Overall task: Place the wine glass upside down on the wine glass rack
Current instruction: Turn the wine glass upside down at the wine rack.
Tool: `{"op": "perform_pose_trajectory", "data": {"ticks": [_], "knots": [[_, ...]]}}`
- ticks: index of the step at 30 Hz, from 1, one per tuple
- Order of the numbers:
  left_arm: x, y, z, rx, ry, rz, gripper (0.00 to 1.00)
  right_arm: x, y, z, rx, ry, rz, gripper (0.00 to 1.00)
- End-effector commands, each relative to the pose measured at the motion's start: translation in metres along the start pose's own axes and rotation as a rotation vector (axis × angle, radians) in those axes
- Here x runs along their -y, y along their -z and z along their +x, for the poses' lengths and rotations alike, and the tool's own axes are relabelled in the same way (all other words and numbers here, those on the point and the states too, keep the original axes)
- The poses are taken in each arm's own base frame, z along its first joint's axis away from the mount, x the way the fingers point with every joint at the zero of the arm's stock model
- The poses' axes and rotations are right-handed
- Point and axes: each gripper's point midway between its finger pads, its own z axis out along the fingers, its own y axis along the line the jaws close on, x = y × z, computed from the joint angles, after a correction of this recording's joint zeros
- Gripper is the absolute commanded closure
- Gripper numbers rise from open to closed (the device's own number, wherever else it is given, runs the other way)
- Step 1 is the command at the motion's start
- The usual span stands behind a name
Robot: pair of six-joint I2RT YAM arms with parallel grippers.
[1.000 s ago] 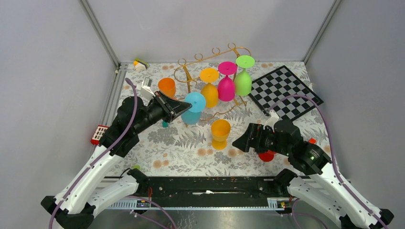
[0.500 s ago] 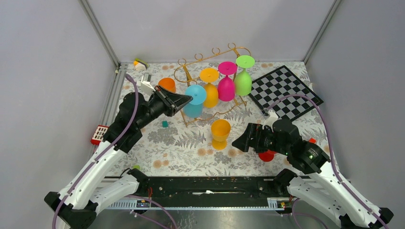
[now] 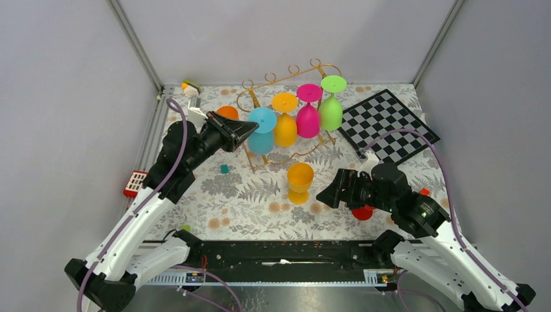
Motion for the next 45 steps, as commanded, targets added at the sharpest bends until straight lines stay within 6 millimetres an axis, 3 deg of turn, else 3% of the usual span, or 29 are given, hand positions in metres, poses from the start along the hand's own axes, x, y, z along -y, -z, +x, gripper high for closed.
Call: {"op": "perform_pose_trajectory", "data": {"ticks": [1,14,45], "knots": [[0.023,-0.006,-0.013,0.030,0.045,0.082,1.00,0.000,0.000,-0.005,0.008,0.016,0.008,0.00],[0.020,-0.020,-0.021,0.014,0.071,0.073,1.00,0.000,0.001,-0.007,0.016,0.024,0.013,0.00],[0.028,-0.032,-0.039,0.029,0.069,0.092,1.00,0.006,-0.003,-0.003,0.008,0.003,0.028,0.00]]}}
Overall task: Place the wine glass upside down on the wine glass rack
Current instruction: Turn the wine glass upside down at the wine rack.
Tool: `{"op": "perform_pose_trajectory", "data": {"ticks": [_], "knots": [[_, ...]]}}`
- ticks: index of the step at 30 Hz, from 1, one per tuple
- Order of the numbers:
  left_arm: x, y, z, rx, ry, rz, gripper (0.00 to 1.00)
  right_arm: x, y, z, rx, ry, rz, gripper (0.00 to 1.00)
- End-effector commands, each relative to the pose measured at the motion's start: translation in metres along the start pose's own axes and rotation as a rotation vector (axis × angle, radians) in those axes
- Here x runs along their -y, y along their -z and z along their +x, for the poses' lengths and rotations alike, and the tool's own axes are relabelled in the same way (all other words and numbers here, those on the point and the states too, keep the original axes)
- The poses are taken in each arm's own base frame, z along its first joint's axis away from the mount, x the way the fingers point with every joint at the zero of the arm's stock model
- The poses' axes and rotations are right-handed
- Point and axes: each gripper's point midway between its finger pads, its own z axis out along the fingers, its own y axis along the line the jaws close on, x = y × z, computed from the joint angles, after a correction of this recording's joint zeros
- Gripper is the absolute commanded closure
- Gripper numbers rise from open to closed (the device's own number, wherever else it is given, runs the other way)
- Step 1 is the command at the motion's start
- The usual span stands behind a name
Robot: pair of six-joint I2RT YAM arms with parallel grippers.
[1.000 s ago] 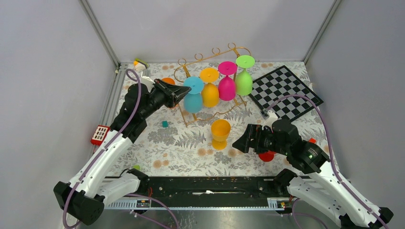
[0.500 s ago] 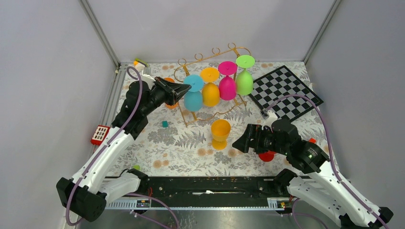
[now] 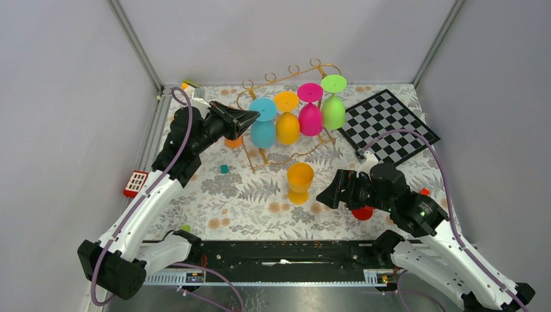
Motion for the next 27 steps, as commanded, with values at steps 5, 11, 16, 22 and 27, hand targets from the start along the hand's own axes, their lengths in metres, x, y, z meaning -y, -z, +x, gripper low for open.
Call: {"op": "perform_pose_trajectory", "data": {"ticks": [5,11,16,22,27], "knots": [[0.037,0.002,-0.014,0.038,-0.037,0.109,1.00,0.001,-0.001,-0.006,0.020,-0.007,0.010,0.00],[0.033,0.003,-0.019,0.059,-0.041,0.097,0.93,0.001,0.000,-0.006,0.024,-0.009,0.009,0.00],[0.030,0.005,-0.019,0.058,-0.052,0.086,0.73,0.001,0.000,-0.005,0.022,-0.011,0.008,0.00],[0.028,0.008,-0.018,0.056,-0.064,0.075,0.44,0.001,-0.001,-0.006,0.024,-0.008,0.010,0.00],[0.030,0.014,-0.018,0.059,-0.094,0.071,0.16,0.001,-0.001,-0.006,0.019,-0.004,0.012,0.00]]}}
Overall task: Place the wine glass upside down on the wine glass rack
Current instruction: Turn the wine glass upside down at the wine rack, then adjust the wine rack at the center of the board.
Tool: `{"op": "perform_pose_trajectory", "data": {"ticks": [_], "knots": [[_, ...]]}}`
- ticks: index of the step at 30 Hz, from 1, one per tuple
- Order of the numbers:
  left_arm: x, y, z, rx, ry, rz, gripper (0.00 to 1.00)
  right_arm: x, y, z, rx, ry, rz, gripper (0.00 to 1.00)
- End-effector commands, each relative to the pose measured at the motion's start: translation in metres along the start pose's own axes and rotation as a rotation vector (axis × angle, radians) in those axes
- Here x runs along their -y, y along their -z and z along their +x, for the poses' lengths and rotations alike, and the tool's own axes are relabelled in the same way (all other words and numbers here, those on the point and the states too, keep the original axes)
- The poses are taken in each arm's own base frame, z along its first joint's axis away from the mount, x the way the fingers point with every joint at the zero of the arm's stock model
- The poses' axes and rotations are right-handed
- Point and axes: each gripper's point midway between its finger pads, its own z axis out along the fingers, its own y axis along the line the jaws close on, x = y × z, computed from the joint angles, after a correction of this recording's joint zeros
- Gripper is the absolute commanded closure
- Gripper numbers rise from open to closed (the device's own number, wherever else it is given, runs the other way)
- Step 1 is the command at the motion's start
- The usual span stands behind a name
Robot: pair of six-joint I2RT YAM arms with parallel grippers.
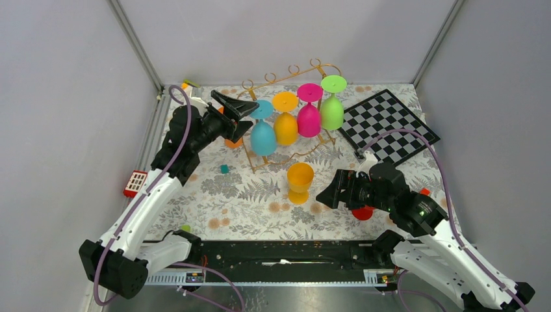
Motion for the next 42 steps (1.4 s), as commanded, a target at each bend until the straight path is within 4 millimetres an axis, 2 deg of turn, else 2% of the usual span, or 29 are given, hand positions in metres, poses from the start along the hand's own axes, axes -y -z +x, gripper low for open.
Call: {"op": "perform_pose_trajectory", "data": {"ticks": [1,8,13,21,31,36,42], "knots": [[0.040,0.019,-0.009,0.041,-0.061,0.103,0.14,0.000,-0.001,-0.007,0.022,-0.002,0.010,0.00],[0.034,0.031,-0.016,0.096,-0.120,0.066,0.13,-0.007,0.000,-0.007,0.004,0.026,-0.015,0.00],[0.026,0.038,-0.025,0.138,-0.182,0.017,0.20,-0.015,0.001,-0.005,-0.034,0.047,-0.049,0.00],[0.016,0.025,-0.028,0.045,-0.222,-0.061,0.25,-0.030,0.004,-0.002,-0.091,0.057,-0.103,0.01],[0.000,0.014,-0.063,0.040,-0.222,-0.101,0.32,-0.019,0.008,-0.001,-0.135,0.082,-0.034,0.00],[-0.004,0.006,-0.066,-0.022,-0.248,-0.104,0.34,-0.023,0.012,-0.011,-0.129,0.082,-0.051,0.00],[-0.013,-0.004,-0.072,-0.043,-0.258,-0.132,0.42,-0.032,0.015,-0.032,-0.115,0.040,-0.082,0.01]]}}
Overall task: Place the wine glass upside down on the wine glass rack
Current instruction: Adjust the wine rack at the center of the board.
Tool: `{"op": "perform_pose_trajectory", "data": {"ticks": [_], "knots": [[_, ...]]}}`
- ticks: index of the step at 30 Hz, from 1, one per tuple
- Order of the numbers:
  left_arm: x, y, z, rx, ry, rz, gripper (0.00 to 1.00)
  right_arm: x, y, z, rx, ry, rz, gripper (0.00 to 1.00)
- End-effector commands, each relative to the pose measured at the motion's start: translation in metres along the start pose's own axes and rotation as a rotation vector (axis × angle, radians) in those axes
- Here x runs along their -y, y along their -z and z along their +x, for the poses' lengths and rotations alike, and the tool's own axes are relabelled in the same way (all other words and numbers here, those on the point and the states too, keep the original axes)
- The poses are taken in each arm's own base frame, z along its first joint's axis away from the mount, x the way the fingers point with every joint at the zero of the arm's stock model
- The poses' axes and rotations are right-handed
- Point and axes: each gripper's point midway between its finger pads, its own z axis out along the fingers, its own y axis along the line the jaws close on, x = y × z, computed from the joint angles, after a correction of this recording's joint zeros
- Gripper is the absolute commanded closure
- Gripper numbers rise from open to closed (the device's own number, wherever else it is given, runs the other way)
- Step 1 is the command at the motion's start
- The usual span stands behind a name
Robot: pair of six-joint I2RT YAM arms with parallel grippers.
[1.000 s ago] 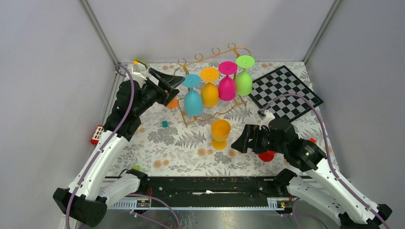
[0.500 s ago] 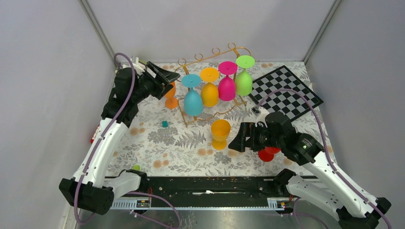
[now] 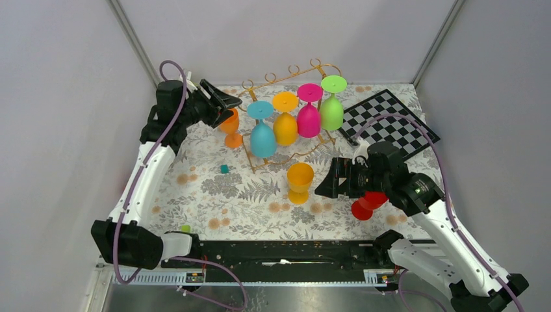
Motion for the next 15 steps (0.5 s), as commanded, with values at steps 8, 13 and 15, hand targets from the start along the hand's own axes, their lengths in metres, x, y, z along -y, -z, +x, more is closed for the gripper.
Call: {"op": "perform_pose_trajectory", "data": {"ticks": [8,13,15], "knots": [[0.023,-0.006,-0.011,-0.028,-0.064,0.087,0.68,-0.014,0.019,-0.040,0.071,-0.038,-0.070,0.01],[0.025,-0.009,-0.012,-0.047,-0.060,0.084,0.87,-0.009,0.016,-0.039,0.064,-0.042,-0.061,0.02],[0.027,-0.010,-0.011,-0.058,-0.046,0.091,0.95,-0.007,0.016,-0.037,0.063,-0.044,-0.057,0.02]]}}
